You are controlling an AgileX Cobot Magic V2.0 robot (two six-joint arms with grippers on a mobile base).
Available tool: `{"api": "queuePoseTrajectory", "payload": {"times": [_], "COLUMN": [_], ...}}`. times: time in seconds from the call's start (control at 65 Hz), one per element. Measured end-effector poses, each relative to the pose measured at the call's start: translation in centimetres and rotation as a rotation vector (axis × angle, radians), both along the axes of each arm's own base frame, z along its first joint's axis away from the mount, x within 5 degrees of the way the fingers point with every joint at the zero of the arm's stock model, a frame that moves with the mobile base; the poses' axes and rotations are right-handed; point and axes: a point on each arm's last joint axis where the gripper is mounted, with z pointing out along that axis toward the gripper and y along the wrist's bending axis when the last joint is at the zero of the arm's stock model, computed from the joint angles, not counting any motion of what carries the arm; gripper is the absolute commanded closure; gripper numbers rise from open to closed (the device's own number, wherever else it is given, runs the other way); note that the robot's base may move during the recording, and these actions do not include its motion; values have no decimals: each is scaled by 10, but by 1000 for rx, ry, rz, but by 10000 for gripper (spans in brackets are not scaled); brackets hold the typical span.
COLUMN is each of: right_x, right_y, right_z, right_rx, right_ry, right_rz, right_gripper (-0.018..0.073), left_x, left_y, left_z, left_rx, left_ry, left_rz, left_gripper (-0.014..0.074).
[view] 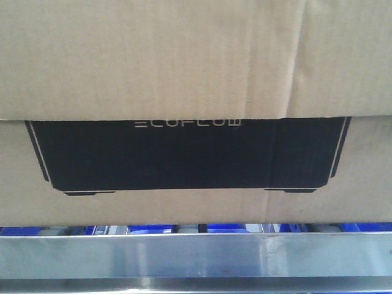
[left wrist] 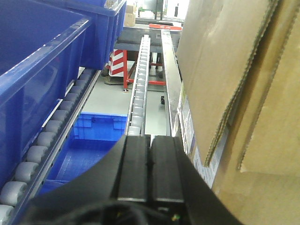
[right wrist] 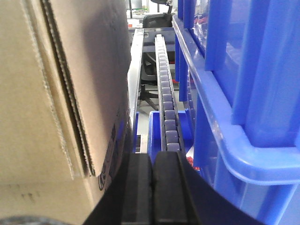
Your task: Grab box from left shelf to table start
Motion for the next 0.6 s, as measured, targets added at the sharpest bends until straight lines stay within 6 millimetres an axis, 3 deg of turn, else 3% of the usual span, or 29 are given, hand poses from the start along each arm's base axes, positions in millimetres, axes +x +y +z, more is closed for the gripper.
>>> {"api": "queuePoseTrajectory", "payload": {"times": [0.507, 0.6], "right_x": [0, 0], "right_y": [0, 0], "right_z": [0, 0], "right_rx": [0, 0], "right_ry": [0, 0], "right_rz": [0, 0], "right_gripper": [509, 509], "left_x": [0, -2], "left_y": [0, 0], "left_z": [-1, 10], "left_rx": [1, 2], "left_ry": [14, 23], "left_rz": [-1, -3], "left_gripper": [689, 689]}}
